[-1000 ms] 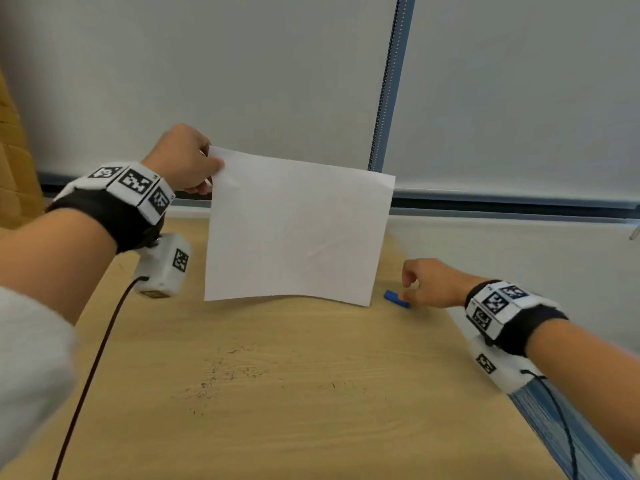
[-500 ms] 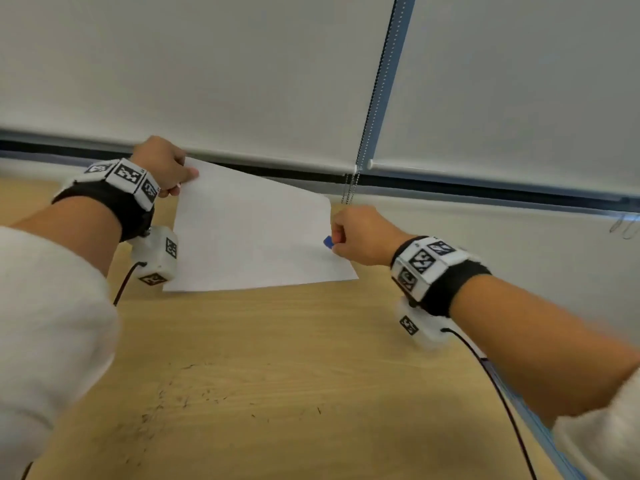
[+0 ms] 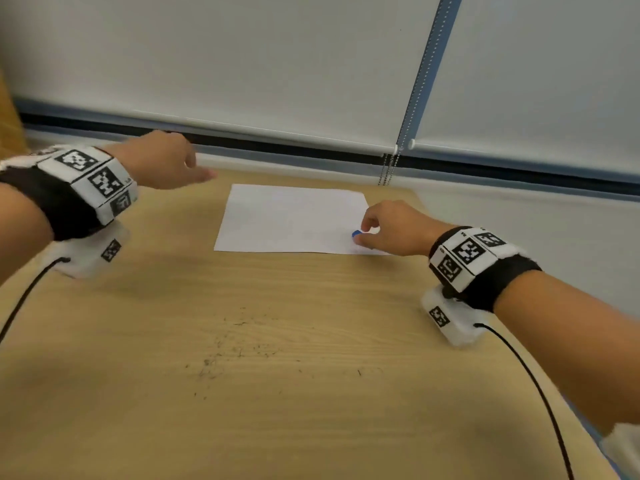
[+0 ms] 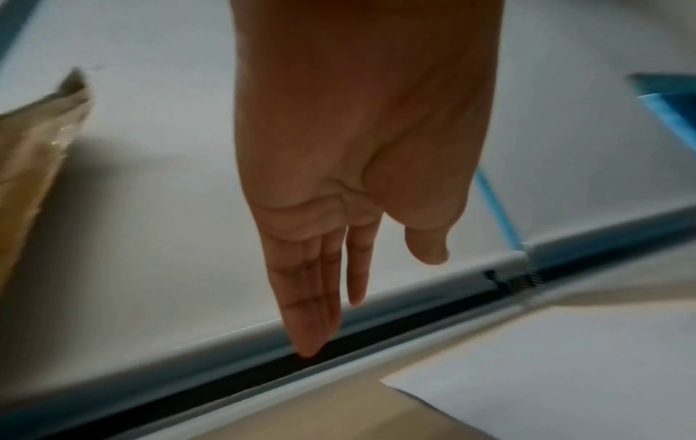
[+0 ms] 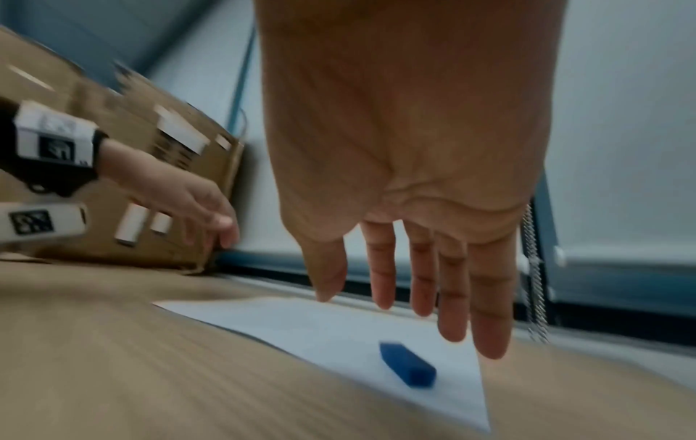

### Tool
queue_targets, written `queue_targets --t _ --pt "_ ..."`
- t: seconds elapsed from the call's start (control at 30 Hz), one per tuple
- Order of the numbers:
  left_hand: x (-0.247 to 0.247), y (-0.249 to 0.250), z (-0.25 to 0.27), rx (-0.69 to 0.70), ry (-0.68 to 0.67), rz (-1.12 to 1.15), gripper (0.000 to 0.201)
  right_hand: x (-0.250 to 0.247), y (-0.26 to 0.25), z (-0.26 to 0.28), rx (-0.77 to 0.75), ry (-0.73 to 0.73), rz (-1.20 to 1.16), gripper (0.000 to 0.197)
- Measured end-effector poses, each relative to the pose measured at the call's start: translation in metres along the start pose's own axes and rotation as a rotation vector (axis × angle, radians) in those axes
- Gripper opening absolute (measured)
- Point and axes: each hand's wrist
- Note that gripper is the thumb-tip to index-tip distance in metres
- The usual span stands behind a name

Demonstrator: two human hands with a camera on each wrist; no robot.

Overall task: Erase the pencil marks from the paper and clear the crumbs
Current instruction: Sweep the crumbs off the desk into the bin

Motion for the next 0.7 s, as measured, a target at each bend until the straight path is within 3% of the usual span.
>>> queue_targets --t 0.1,0.2,0.3,0.37,0.47,0.6,0.7 --pt "0.011 -0.003 0.062 0.068 -0.186 -0.156 0.098 -0.020 -0.001 0.058 -0.063 0.055 -0.020 0.041" --pt "0.031 -0.003 0.123 0.054 -0.546 -0.173 0.132 -0.031 0.005 0.132 -0.092 0.070 -0.119 0.047" --pt "0.051 0.008 0.151 0.013 -0.677 -0.154 0.156 -0.024 0.010 0.202 -0.073 0.170 -0.213 0.049" --pt "0.059 0.029 0.156 -0.029 -0.671 -0.092 0.145 -0.011 0.013 0.234 -0.026 0.238 -0.282 0.052" --pt "0.070 0.090 0.157 0.058 -0.641 -0.070 0.108 0.011 0.010 0.266 0.004 0.338 -0.403 0.049" --pt "0.078 0.182 0.162 0.369 -0.701 -0.019 0.096 0.028 -0.008 0.285 -0.013 0.431 -0.555 0.039" --pt "0.063 0.220 0.170 0.583 -0.782 0.061 0.091 0.043 -0.011 0.295 -0.020 0.537 -0.647 0.029"
Point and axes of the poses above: each hand's wrist, its own z-axis away from the middle knuckle, its own x-axis out of the palm, y = z × x, and after that the axes turned 5 degrees about x, right-handed
